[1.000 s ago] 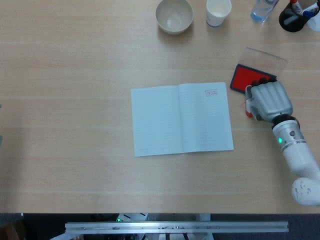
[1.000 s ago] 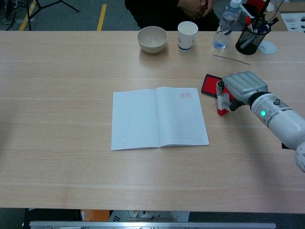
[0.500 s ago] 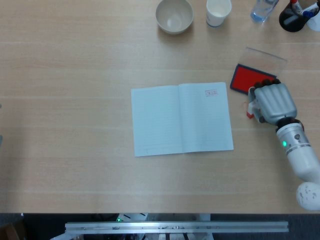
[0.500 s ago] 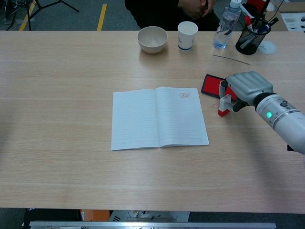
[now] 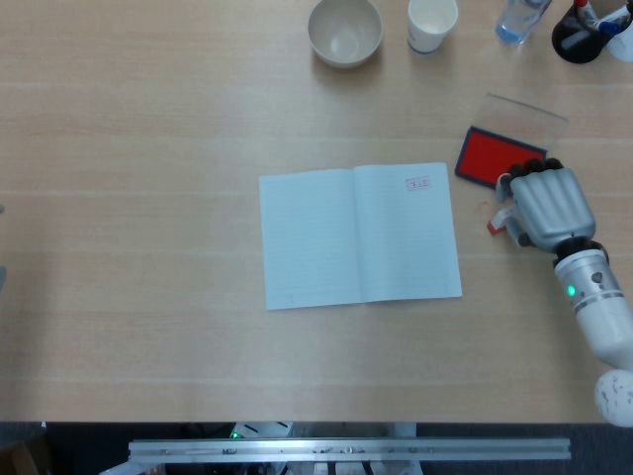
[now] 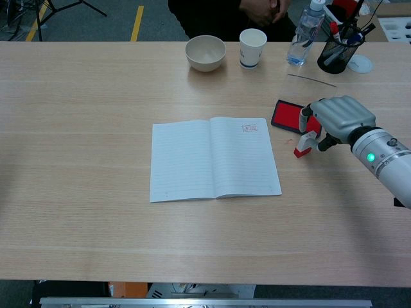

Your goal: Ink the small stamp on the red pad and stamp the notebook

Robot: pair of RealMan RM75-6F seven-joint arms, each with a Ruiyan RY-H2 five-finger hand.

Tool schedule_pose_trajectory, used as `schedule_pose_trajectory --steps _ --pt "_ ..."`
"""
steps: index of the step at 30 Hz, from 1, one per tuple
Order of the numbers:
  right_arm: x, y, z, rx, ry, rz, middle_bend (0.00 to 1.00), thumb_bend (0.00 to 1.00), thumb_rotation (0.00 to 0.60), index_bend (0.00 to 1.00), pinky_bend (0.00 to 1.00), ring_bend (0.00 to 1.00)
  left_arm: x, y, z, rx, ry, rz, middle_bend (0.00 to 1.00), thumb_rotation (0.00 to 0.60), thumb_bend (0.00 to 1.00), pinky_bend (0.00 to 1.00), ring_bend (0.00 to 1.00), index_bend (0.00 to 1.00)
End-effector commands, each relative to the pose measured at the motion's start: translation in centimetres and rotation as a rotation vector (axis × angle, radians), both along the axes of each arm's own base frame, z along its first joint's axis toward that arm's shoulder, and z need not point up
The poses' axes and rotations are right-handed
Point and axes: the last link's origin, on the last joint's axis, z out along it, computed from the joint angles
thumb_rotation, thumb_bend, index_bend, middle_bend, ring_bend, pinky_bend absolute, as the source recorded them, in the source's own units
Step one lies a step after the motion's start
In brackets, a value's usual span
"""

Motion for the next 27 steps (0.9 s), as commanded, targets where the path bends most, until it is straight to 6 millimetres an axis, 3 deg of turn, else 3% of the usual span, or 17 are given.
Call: schedule_pose_trajectory --steps 1,4,10,16,21,27 --pt "0.0 0.1 0.1 0.002 -0.003 0.001 0.33 0.29 0.600 0.39 0.25 0.22 0.0 0.0 0.0 0.001 0.000 -0.001 0.24 0.600 0.26 0.20 0.21 0.24" --pt "0.2 0.2 0.3 0.002 -0.005 0.005 0.31 0.24 0.600 0.32 0.24 0.21 0.1 0.0 0.1 0.001 -0.001 -0.003 0.24 0.600 0.26 0.20 0.21 0.24" --pt "0.9 0.7 2.0 -0.034 -0.058 0.011 0.31 0.24 0.600 0.31 0.24 0.21 0.1 0.4 0.3 0.006 0.002 -0.006 0.24 0.600 0.26 0.20 0.21 0.24" --pt "1.2 1.4 5.4 -0.134 -0.100 0.021 0.32 0.26 0.600 0.31 0.24 0.21 0.3 0.8 0.6 0.020 0.004 -0.002 0.24 0.600 0.26 0.20 0.21 0.24" --pt "0.6 2.3 9.0 -0.252 -0.068 0.023 0.34 0.32 0.600 0.35 0.24 0.22 0.5 1.0 0.8 0.038 0.007 0.000 0.24 0.600 0.26 0.20 0.21 0.24" --pt "-0.4 4.1 12.7 -0.369 -0.063 0.016 0.36 0.32 0.600 0.38 0.24 0.23 0.9 0.9 1.0 0.058 0.009 -0.003 0.24 0.600 0.26 0.20 0.21 0.24"
